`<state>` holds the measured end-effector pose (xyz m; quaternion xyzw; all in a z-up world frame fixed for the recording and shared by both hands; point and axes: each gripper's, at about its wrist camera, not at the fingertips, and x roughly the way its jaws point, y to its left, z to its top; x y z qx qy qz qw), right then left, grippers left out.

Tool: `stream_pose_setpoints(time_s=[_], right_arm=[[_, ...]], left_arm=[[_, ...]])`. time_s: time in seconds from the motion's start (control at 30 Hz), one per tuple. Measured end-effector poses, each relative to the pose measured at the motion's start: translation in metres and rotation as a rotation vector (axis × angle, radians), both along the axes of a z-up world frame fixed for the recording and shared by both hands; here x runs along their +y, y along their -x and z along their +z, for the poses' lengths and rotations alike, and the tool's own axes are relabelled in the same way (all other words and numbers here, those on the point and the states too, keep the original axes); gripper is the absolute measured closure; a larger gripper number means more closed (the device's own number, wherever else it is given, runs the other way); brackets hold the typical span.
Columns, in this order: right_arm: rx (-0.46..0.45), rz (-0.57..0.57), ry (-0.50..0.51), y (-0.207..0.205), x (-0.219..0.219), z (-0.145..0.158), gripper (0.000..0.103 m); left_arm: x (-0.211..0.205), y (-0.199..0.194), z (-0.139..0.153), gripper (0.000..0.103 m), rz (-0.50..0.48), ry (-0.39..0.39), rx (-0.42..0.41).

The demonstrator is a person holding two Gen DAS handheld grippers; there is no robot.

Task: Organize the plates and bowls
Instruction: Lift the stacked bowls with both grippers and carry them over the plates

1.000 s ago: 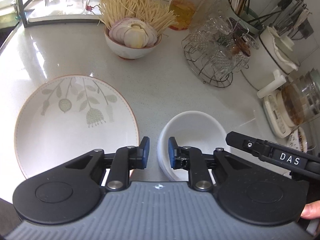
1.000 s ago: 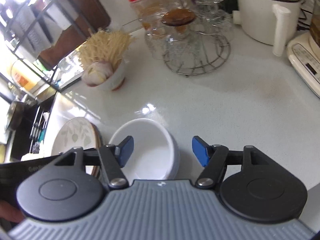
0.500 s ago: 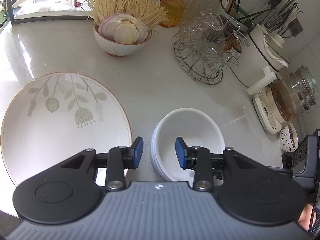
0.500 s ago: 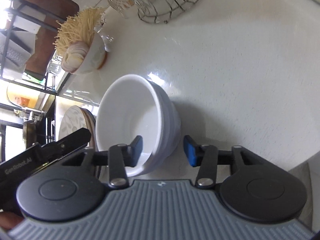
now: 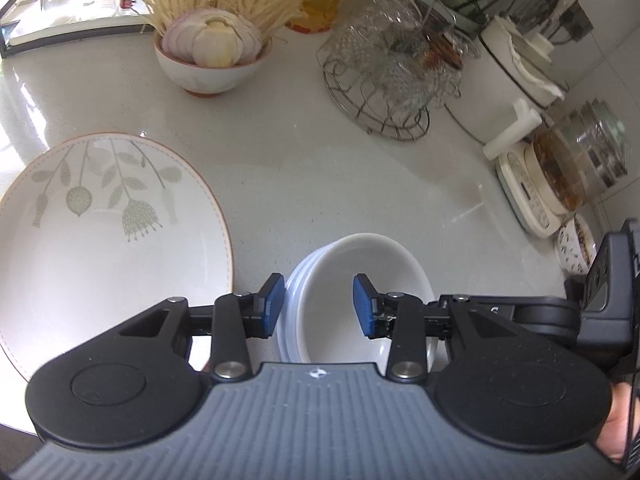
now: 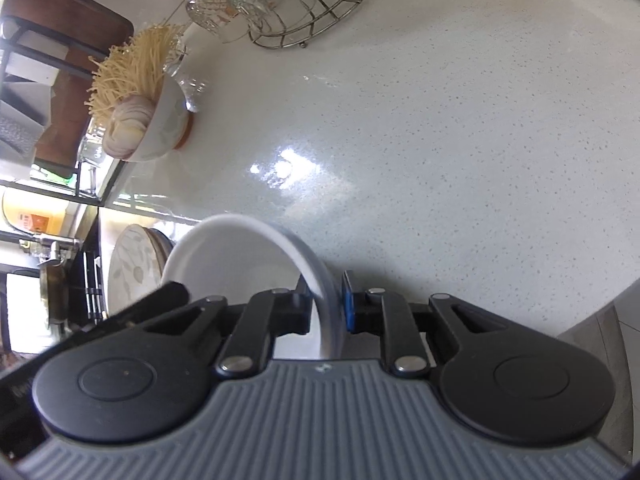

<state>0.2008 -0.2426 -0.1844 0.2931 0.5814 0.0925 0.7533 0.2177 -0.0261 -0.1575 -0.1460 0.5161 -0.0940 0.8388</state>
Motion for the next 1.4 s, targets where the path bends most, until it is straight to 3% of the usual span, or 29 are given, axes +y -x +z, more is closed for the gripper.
stream_pose_setpoints(time_s=[0.3,0.57,0.77,0.83,0.93,1.1,1.4], right_arm=[[-0.008,-0.003,0.05,0.006,-0.007,0.004,0.086],[-0.027,-0.029,0.073,0.011,-0.023,0.008,0.088],[-0.033,-0.041,0.063,0.012,-0.035,0.007,0.088],[-0.035,-0.035,0.058,0.012,-0.035,0.006,0.088],[-0.039,-0.018,0.057,0.013,-0.034,0.006,0.088],[-0.066,0.008,0.056,0.013,-0.03,0.008,0.088],[-0.089,0.073,0.059,0.023,-0.037,0.01,0.088]], left_arm=[[-0.025,0.0,-0.007,0.059,-0.077,-0.084,0.008],[-0.045,-0.007,-0.025,0.059,-0.138,-0.105,0.092],[-0.043,-0.013,-0.043,0.062,-0.084,-0.049,0.166],[-0.041,-0.012,-0.046,0.067,-0.067,-0.025,0.176],[-0.041,-0.011,-0.047,0.075,-0.05,-0.015,0.174],[-0.04,-0.006,-0.041,0.078,-0.013,-0.025,0.14],[-0.043,0.011,-0.042,0.078,0.071,0.001,0.157]])
